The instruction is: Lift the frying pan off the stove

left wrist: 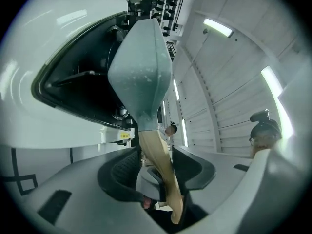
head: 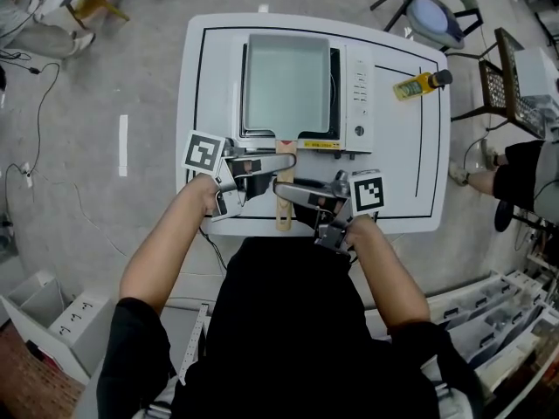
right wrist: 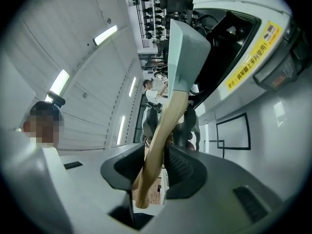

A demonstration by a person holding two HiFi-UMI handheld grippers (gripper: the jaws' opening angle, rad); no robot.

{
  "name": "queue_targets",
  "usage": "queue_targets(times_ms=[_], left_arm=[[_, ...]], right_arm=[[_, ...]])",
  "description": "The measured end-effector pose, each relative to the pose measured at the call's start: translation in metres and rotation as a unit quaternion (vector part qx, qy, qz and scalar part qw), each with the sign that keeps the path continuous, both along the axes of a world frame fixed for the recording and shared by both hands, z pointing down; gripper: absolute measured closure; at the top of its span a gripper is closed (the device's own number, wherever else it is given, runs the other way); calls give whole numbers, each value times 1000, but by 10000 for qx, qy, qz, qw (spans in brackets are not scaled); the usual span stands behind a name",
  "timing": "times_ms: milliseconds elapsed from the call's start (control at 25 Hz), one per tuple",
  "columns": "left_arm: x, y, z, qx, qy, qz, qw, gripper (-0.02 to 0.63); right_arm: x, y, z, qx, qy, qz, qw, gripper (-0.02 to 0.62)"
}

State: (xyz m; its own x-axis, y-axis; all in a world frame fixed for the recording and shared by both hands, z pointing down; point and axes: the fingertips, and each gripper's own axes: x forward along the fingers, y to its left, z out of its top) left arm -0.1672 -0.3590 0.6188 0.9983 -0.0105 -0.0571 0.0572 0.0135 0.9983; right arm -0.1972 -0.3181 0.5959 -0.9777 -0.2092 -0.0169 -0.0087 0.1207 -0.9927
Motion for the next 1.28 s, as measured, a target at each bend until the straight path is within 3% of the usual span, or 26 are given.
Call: queue_targets(times_ms=[200, 360, 600, 800, 1000, 1280], left_arm=[[1, 1, -2, -113, 120, 47, 9999, 415], [0, 2, -1, 124, -47, 88, 9999, 417], [-1, 1, -5, 159, -27, 37, 9999, 420], [-5, 3, -17, 535, -257, 46, 9982, 422], [-14, 24, -40, 1324, -437, 97, 9902, 420], [-21, 56, -72, 1521, -353, -103, 9877, 420]], right_arm=[[-1, 2, -1, -279, -132, 43, 9995, 462], [0, 1, -1, -185, -143, 80, 9997, 463], [1, -2, -5, 0, -249, 121, 9996, 462], [0, 3, -17, 129, -274, 26, 9995, 465], [-10, 29, -35, 345, -261, -111, 9990, 463], [-14, 62, -65, 658, -290, -243, 9971, 459]])
